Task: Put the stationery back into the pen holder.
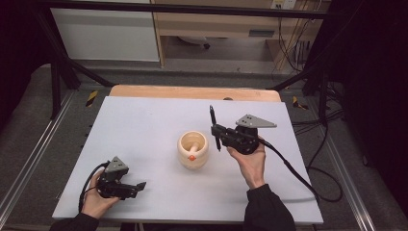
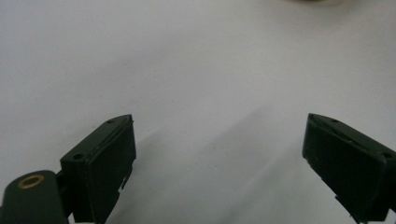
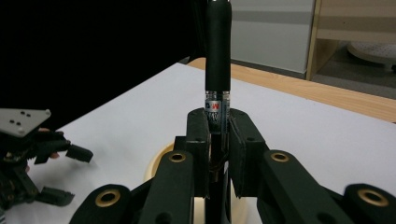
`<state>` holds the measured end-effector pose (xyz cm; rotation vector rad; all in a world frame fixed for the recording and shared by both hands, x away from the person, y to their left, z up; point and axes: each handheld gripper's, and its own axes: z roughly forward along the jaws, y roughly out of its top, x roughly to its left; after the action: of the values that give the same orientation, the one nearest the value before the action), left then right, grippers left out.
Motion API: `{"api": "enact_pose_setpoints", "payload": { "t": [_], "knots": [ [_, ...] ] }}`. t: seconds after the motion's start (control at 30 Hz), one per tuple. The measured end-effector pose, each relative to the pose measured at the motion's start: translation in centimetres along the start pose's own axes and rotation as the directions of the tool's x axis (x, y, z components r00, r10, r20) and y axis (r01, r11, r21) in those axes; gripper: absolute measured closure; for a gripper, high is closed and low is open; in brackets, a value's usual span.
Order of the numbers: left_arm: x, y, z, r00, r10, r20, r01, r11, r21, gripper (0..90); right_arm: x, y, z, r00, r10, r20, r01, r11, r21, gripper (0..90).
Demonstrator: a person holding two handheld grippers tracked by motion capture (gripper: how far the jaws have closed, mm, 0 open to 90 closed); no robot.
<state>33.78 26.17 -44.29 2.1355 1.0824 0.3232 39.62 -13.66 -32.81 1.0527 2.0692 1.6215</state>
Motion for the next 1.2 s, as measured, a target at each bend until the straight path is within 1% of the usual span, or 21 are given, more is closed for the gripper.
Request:
{"api": "enact_pose_setpoints", "payload": {
  "t": [0.2, 0.43, 0.6, 0.77, 0.9, 0.97, 1.2],
  "knots": [
    [0.1, 0.0, 0.0, 1.0, -0.004, -0.001, 0.004, 1.0, 0.0, 9.7, 0.2, 0.5, 1.5, 0.9998, 0.021, -0.006, -0.021, 0.999, -0.027, 79.9],
    [0.1, 0.0, 0.0, 1.0, -0.005, -0.002, 0.005, 1.0, -0.001, 9.7, 0.8, 0.9, 3.4, 0.9997, 0.023, -0.011, -0.024, 0.998, -0.051, 79.9],
    [0.1, 0.0, 0.0, 1.0, -0.004, 0.0, 0.004, 1.0, -0.001, 9.8, 1.3, 1.2, 4.8, 0.9998, 0.01, -0.017, -0.011, 0.998, -0.056, 79.9],
    [0.1, 0.0, -0.1, 1.0, -0.005, -0.001, 0.005, 1.0, -0.003, 9.8, 1.7, 0.9, 6.2, 0.9998, 0.012, -0.016, -0.013, 0.999, -0.046, 80.0],
    [0.2, 0.0, -0.1, 1.0, -0.005, 0.0, 0.005, 1.0, -0.004, 9.7, 1.6, 0.4, 7.1, 0.9999, 0.009, -0.01, -0.009, 1.0, -0.028, 80.0],
    [0.2, 0.0, 0.0, 1.0, -0.004, 0.001, 0.004, 1.0, -0.002, 9.7, 1.5, 0.1, 7.5, 1.0, 0.004, -0.002, -0.004, 1.0, -0.016, 80.0],
    [0.1, 0.0, 0.0, 1.0, -0.003, 0.0, 0.003, 1.0, 0.0, 9.7, 1.4, -1.2, 8.4, 0.9998, 0.016, -0.008, -0.016, 1.0, 0.004, 80.0]
  ]
}}
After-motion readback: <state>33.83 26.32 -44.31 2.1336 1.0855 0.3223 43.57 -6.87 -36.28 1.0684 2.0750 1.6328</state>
